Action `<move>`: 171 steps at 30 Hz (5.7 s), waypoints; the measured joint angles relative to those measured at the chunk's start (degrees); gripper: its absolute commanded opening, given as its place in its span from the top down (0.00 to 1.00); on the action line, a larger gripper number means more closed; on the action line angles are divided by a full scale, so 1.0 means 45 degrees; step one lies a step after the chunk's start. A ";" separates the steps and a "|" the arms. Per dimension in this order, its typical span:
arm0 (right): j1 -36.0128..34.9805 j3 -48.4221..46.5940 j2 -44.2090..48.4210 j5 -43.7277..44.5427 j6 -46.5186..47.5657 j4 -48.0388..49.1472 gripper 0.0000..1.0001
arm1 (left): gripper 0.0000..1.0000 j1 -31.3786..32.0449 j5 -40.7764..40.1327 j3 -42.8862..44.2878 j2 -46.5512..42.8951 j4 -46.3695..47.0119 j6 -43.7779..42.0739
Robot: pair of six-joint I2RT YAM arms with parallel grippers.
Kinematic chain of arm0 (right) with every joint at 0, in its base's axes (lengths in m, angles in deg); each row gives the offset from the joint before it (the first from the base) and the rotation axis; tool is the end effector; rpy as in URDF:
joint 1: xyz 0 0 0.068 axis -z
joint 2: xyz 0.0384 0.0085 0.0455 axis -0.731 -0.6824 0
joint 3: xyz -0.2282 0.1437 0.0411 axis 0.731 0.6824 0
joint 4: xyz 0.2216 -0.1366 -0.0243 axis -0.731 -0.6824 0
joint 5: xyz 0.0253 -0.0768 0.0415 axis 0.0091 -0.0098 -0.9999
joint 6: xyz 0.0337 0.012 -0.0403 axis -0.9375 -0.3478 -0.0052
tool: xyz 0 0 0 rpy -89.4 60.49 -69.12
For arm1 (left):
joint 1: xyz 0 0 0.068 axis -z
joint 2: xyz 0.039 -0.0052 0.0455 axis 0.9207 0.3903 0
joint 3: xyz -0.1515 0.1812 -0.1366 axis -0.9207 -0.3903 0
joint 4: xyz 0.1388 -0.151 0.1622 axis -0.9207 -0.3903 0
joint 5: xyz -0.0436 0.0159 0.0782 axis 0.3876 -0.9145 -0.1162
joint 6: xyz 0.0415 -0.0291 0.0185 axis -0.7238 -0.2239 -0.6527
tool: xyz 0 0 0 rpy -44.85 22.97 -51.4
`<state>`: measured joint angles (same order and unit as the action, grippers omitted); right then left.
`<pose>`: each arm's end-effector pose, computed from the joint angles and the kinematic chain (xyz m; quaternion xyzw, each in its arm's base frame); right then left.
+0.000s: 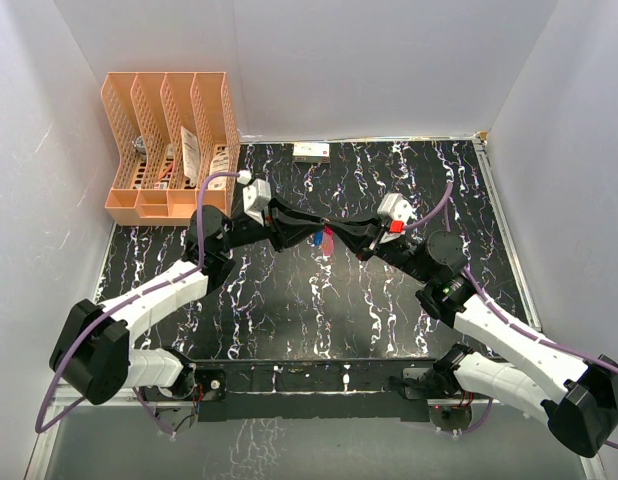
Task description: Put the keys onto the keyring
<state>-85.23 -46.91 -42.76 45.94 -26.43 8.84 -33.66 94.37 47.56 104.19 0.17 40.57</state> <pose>0.1589 0.1418 0.3401 -0.3475 0.5182 0.3471 0.7002 0.2141 -0.1713 0.3386 0.3893 0.4358 -0.5250 0.6188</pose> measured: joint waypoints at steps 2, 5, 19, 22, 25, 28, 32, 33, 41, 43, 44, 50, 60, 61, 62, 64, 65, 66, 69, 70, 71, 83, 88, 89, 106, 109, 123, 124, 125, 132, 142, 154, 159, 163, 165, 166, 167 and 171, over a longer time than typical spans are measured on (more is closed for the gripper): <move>0.0000 0.0005 0.0000 0.0000 -0.0029 0.0005 1.00 | 0.86 0.0000 0.0005 0.0049 0.0102 0.0073 0.0049; 0.0005 0.0010 0.0000 0.0000 -0.0049 0.0000 1.00 | 0.88 0.0000 0.0015 0.0136 0.0243 0.0189 0.0155; 0.0005 0.0019 0.0000 0.0019 -0.0175 0.0015 1.00 | 1.00 0.0000 0.0029 0.0189 0.0345 0.0495 0.0495; 0.0005 0.0019 0.0000 0.0053 -0.0175 -0.0049 0.98 | 1.00 0.0000 -0.0044 0.0219 0.0345 0.0267 0.0486; 0.0010 0.0015 -0.0024 0.0146 -0.0175 -0.0146 0.94 | 1.00 0.0000 -0.0112 0.0418 0.0340 -0.0301 0.0389; 0.0019 0.0010 -0.0097 0.0257 -0.0175 -0.0248 0.93 | 1.00 0.0000 -0.0267 0.0738 0.0340 -0.1263 0.0151; 0.0029 0.0010 -0.0160 0.0457 -0.0180 -0.0457 0.86 | 1.00 0.0015 -0.0534 0.1069 0.0267 -0.2545 -0.0321; 0.0029 0.0010 -0.0175 0.0495 -0.0185 -0.0481 0.84 | 1.00 0.0019 -0.0661 0.1141 0.0223 -0.2885 -0.0452; 0.0024 -0.0039 -0.0044 0.0986 -0.0175 -0.1078 0.74 | 1.00 0.0015 -0.1491 0.1690 -0.0248 -0.5260 -0.1637; 0.0024 -0.0175 0.0005 0.1117 -0.0112 -0.1375 0.71 | 1.00 0.0015 -0.1613 0.1894 -0.0364 -0.5848 -0.1982; 0.0024 -0.0262 0.0010 0.1146 -0.0063 -0.1506 0.71 | 1.00 0.0015 -0.1632 0.1991 -0.0452 -0.6178 -0.2176; 0.0024 -0.1200 -0.0010 0.1073 0.0457 -0.2856 0.66 | 1.00 0.0015 -0.1496 0.2919 -0.0787 -0.8558 -0.3551; 0.0024 -0.3084 -0.1389 -0.0296 0.1112 -0.4988 0.66 | 1.00 0.0015 -0.1239 0.4226 -0.0787 -1.2016 -0.5654; 0.0024 -0.3084 -0.1477 -0.0355 0.1117 -0.5100 0.66 | 1.00 0.0015 -0.1239 0.4274 -0.0787 -1.2225 -0.5761; 0.0024 -0.3084 -0.1559 -0.0432 0.1122 -0.5226 0.66 | 1.00 0.0015 -0.1248 0.4318 -0.0787 -1.2463 -0.5901; 0.0024 -0.3084 -0.1666 -0.0563 0.1122 -0.5459 0.68 | 1.00 0.0015 -0.1302 0.4430 -0.0787 -1.2959 -0.6154; 0.0024 -0.3084 -0.1695 -0.0593 0.1122 -0.5527 0.69 | 1.00 0.0015 -0.1336 0.4498 -0.0787 -1.3163 -0.6256; 0.0024 -0.3084 -0.1715 -0.0636 0.1127 -0.5571 0.70 | 1.00 0.0015 -0.1355 0.4556 -0.0787 -1.3333 -0.6363; 0.0024 -0.3084 -0.1744 -0.0738 0.1127 -0.5663 0.70 | 1.00 0.0015 -0.1409 0.4716 -0.0787 -1.3765 -0.6606; 0.0024 -0.3089 -0.1753 -0.0787 0.1127 -0.5663 0.70 | 1.00 0.0015 -0.1423 0.4770 -0.0787 -1.3901 -0.6664; 0.0024 -0.3089 -0.1758 -0.0821 0.1127 -0.5673 0.71 | 1.00 0.0015 -0.1428 0.4809 -0.0787 -1.3969 -0.6703; 0.0024 -0.3094 -0.1923 -0.1054 0.1098 -0.5722 0.73 | 1.00 0.0015 -0.1311 0.5421 -0.0461 -1.4848 -0.7096; 0.0024 -0.3186 -0.2171 -0.1166 0.1064 -0.5717 0.76 | 1.00 0.0015 -0.1219 0.5445 -0.0330 -1.5057 -0.7155; 0.0024 -0.3215 -0.2220 -0.1200 0.1059 -0.5717 0.76 | 1.00 0.0015 -0.1214 0.5455 -0.0291 -1.5091 -0.7179; 0.0024 -0.3424 -0.2589 -0.1375 0.0937 -0.5707 0.99 | 1.00 0.0029 -0.1054 0.5625 -0.0078 -1.5431 -0.7465; 0.0029 -0.3449 -0.2637 -0.1389 0.0879 -0.5702 1.00 | 1.00 0.0029 -0.1005 0.5659 -0.0068 -1.5504 -0.7514; 0.0024 -0.3449 -0.2657 -0.0413 0.0617 -0.5343 1.00 | 0.57 0.0112 -0.3245 0.4809 -0.0821 -1.3527 -0.6232; 0.0024 -0.3444 -0.2642 -0.0301 0.0568 -0.5319 1.00 | 0.57 0.0112 -0.3395 0.4639 -0.1025 -1.3284 -0.6125; 0.0024 -0.3434 -0.2613 -0.0160 0.0491 -0.5280 1.00 | 0.57 0.0112 -0.3560 0.4420 -0.1277 -1.2973 -0.6003; 0.0024 -0.3104 -0.2074 0.0447 0.0053 -0.4342 1.00 | 0.58 0.0112 -0.3390 0.2759 -0.2501 -1.0350 -0.5061; 0.0024 -0.2725 -0.1676 0.0811 -0.0656 -0.2997 1.00 | 0.65 0.0112 -0.2531 0.0850 -0.2404 -0.7388 -0.4294; 0.0024 -0.2506 -0.1656 0.0821 -0.0981 -0.2438 1.00 | 0.65 0.0136 -0.2191 0.0568 -0.2040 -0.5139 -0.3774; 0.0024 -0.2501 -0.1608 0.0816 -0.1035 -0.2370 1.00 | 0.72 0.0219 -0.2103 0.0568 -0.1690 -0.5105 -0.3643; 0.0024 -0.2501 -0.1559 0.0816 -0.1127 -0.2356 1.00 | 0.89 0.0257 -0.2113 0.0568 -0.1622 -0.5119 -0.3570; 0.0024 -0.2497 -0.1530 0.0816 -0.1151 -0.2356 1.00 | 0.98 0.0282 -0.2157 0.0568 -0.1622 -0.5119 -0.3531; 0.0024 -0.2492 -0.1506 0.0816 -0.1175 -0.2356 1.00 | 1.00 0.0291 -0.2200 0.0568 -0.1622 -0.5129 -0.3531; 0.0024 -0.2487 -0.1486 0.0821 -0.1180 -0.2356 1.00 | 1.00 0.0291 -0.2239 0.0568 -0.1622 -0.5139 -0.3526; 0.0024 -0.2424 -0.1389 0.0831 -0.1229 -0.2239 1.00 | 1.00 0.0291 -0.2361 0.0568 -0.1622 -0.5168 -0.3521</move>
<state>-85.12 -57.82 -49.01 49.67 -31.96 -1.23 -32.35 83.74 50.12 96.89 -23.08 24.72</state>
